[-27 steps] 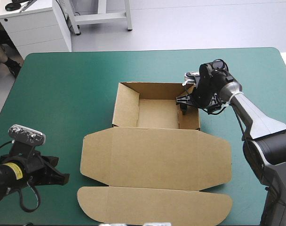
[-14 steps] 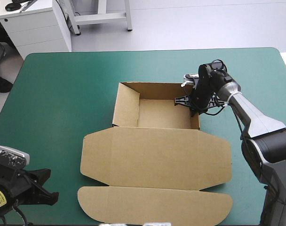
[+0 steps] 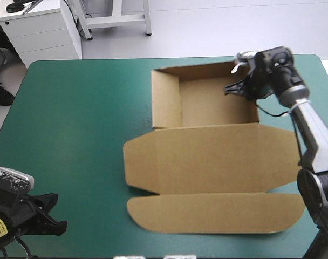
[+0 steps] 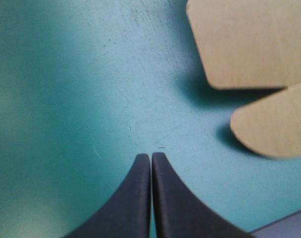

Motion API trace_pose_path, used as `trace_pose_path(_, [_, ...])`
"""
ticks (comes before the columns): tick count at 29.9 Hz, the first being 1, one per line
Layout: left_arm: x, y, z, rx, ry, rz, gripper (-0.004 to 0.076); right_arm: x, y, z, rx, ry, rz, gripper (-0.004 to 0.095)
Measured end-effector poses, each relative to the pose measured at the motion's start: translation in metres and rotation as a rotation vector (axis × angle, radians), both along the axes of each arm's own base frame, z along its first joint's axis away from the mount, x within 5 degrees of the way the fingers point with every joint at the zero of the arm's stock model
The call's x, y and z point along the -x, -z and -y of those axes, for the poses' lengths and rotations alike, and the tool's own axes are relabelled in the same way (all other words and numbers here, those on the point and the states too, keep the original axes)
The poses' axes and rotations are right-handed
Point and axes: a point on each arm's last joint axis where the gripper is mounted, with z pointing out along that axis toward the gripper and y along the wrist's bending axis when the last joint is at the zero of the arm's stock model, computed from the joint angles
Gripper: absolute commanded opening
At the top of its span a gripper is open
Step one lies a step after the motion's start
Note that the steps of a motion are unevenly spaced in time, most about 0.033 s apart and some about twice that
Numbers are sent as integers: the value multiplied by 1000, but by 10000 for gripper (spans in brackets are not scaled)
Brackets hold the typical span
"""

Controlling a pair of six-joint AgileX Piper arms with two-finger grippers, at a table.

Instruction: Fold the box

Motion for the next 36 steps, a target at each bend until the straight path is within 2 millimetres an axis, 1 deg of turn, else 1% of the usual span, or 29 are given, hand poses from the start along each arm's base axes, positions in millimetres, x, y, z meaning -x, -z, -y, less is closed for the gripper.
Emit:
trace_pose_path(1, [0, 0, 0, 0, 0, 0, -9, 3, -17, 12, 2, 24, 50, -2])
trace_pose_path(3, [0, 0, 0, 0, 0, 0, -9, 13, -49, 45, 5, 98, 149, -9])
trace_pose_path(4, [0, 0, 0, 0, 0, 0, -10, 17, -59, 61, 8, 141, 178, -19])
trace_pose_path(6, [0, 0, 0, -1, 1, 0, -10, 27, -76, 94, 16, 220, 229, -20])
trace_pose_path(8, [0, 0, 0, -1, 1, 0, -9, 32, -81, 120, 17, 292, 244, -20])
trace_pose_path(11, [0, 0, 0, -1, 1, 0, -10, 36, -76, 159, 8, 385, 230, -20])
trace_pose_path(13, [0, 0, 0, -1, 1, 0, -10, 36, -71, 178, 2, 424, 215, -20])
trace_pose_path(16, [0, 0, 0, -1, 1, 0, -10, 34, -58, 204, 0, 474, 180, -20])
trace_pose_path(17, [0, 0, 0, -1, 1, 0, -10, 34, -53, 214, 2, 492, 166, -20])
trace_pose_path(19, [0, 0, 0, -1, 1, 0, -10, 30, -41, 229, 2, 517, 135, -20])
trace_pose_path(20, [0, 0, 0, -1, 1, 0, -10, 28, -33, 240, -1, 539, 113, -20])
trace_pose_path(22, [0, 0, 0, -1, 1, 0, -9, 26, -20, 254, -9, 568, 82, -20])
trace_pose_path(26, [0, 0, 0, -1, 1, 0, -9, 19, 13, 284, -40, 623, 7, -7])
trace_pose_path(27, [0, 0, 0, -1, 1, 0, -10, 17, 21, 290, -44, 631, -10, 13])
trace_pose_path(29, [0, 0, 0, -1, 1, 0, -10, 16, 33, 300, -53, 650, -39, 92])
trace_pose_path(31, [0, 0, 0, -1, 1, 0, -10, 14, 41, 305, -69, 660, -54, 221])
trace_pose_path(35, [0, 0, 0, -1, 1, 0, -10, 14, 46, 309, -100, 654, -55, 620])
trace_pose_path(36, [0, 0, 0, -1, 1, 0, -10, 14, 46, 309, -99, 653, -55, 704])
